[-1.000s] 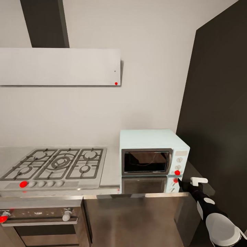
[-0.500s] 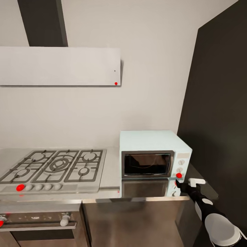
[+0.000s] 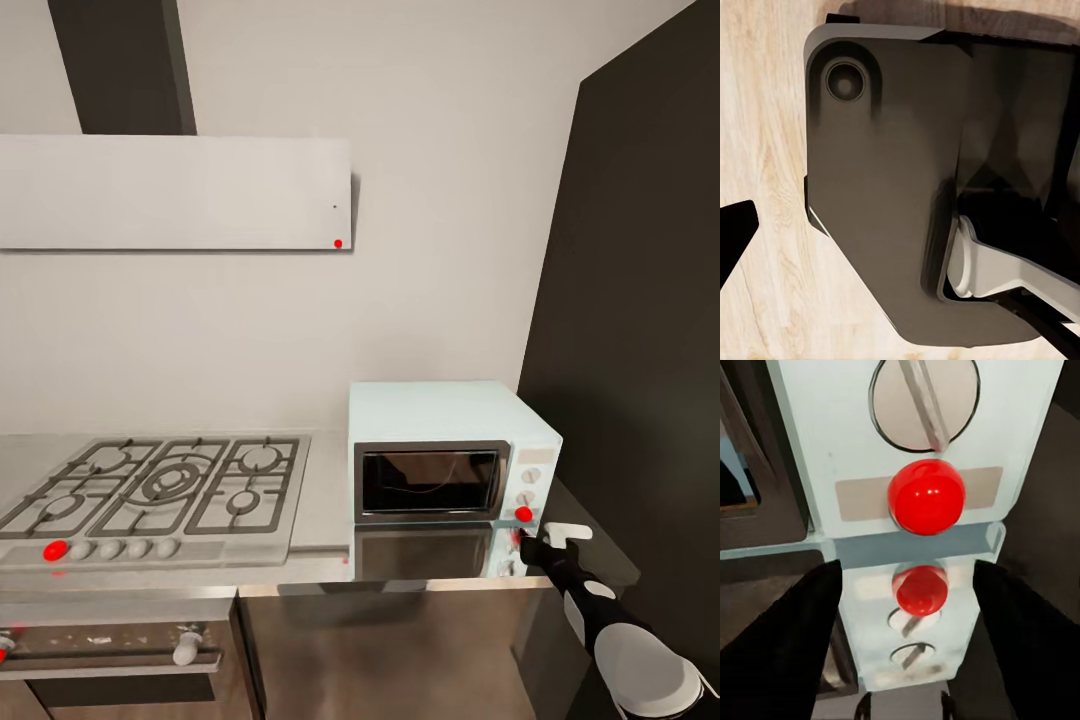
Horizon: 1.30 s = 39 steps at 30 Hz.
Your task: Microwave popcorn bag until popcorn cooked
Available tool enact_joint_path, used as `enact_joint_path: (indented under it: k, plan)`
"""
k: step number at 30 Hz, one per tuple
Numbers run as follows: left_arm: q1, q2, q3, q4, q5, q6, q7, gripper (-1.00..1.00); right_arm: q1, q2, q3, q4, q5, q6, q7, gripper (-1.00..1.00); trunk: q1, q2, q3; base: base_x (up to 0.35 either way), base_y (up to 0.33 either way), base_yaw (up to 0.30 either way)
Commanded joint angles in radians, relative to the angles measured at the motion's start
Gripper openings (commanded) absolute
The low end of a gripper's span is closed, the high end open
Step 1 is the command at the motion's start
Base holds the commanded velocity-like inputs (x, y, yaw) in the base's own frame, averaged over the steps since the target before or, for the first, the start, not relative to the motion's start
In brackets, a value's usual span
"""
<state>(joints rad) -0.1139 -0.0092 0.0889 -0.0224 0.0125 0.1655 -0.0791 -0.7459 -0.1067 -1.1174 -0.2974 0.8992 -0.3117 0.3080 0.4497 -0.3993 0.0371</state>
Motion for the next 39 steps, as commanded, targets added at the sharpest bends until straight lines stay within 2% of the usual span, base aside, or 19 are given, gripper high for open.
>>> enact_joint_path:
  k: [1,12,17,18,21,23,39]
  plan:
    - [0.000,0.000,0.008,-0.002,0.001,0.008,-0.002,1.00,-0.001,0.000,-0.009,0.000,0.006,-0.003,0.006,-1.00,0.000,-0.001,0.000,0.000,0.000,0.000]
    - [0.000,-0.001,0.008,-0.002,0.001,0.007,-0.001,1.00,-0.001,-0.005,-0.009,0.000,0.006,-0.003,0.002,-1.00,0.000,-0.001,0.000,0.000,0.000,0.000]
    - [0.000,0.000,0.008,-0.002,0.001,0.006,-0.001,1.00,-0.001,-0.015,-0.009,0.000,0.006,-0.001,-0.033,-1.00,0.000,-0.001,0.000,0.007,0.000,0.000]
    - [0.000,0.000,0.008,-0.002,0.001,0.006,-0.001,1.00,-0.001,-0.016,-0.010,0.000,0.006,0.006,-0.044,-1.00,0.000,-0.001,0.000,0.118,0.000,0.000]
    - [0.000,0.000,0.008,-0.002,0.001,0.006,-0.001,1.00,-0.001,-0.017,-0.010,0.000,0.006,0.106,-0.068,-1.00,0.000,-0.001,0.000,0.225,0.000,0.000]
    - [0.000,0.000,0.008,-0.002,0.001,0.006,-0.001,1.00,-0.001,-0.017,-0.009,0.000,0.006,0.134,-0.071,-1.00,0.000,-0.001,0.000,0.071,0.000,0.000]
    - [0.000,0.001,0.008,-0.002,0.001,0.006,-0.001,1.00,-0.001,-0.018,-0.009,0.000,0.006,0.144,-0.072,-1.00,0.000,-0.001,0.000,0.057,0.000,0.000]
